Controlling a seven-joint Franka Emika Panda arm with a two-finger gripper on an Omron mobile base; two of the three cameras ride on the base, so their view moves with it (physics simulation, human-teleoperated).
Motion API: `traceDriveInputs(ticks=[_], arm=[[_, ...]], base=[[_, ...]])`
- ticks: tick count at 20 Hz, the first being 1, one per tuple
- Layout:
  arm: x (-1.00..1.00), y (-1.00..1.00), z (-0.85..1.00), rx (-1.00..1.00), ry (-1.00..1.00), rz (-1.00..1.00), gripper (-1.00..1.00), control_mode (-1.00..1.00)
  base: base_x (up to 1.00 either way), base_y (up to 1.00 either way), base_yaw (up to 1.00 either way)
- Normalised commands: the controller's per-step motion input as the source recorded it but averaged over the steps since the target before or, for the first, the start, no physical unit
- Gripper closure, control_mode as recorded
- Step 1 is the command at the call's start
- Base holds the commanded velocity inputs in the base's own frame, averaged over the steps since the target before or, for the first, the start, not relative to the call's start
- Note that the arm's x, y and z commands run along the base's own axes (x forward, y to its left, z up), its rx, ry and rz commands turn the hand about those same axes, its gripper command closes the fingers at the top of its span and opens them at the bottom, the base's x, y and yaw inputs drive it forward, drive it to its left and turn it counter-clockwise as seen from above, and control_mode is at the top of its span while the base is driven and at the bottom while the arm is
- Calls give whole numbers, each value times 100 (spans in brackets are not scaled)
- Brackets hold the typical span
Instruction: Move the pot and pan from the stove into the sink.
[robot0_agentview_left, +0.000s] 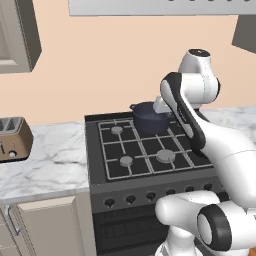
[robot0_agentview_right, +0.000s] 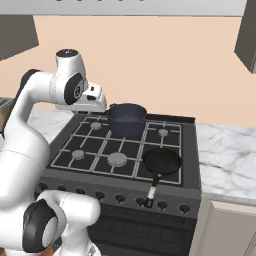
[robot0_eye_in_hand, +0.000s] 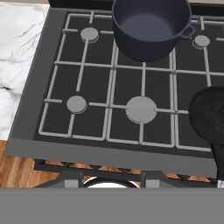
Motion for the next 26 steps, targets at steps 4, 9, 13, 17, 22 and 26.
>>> traceDriveInputs(ticks=[4, 9, 13, 17, 22, 26], arm=[[-4, -10, -1, 1, 0, 0, -100, -100], [-23, -55, -16, 0, 0, -2, -100, -100], [-43, -68, -18, 0, 0, -3, -100, -100], [-55, -68, -18, 0, 0, -6, -100, -100], [-45, -69, -22, 1, 0, -12, -100, -100], [-11, -79, -35, 0, 1, -17, -100, -100]], base=[[0, 0, 0], [0, 0, 0], [0, 0, 0], [0, 0, 0], [0, 0, 0], [0, 0, 0]])
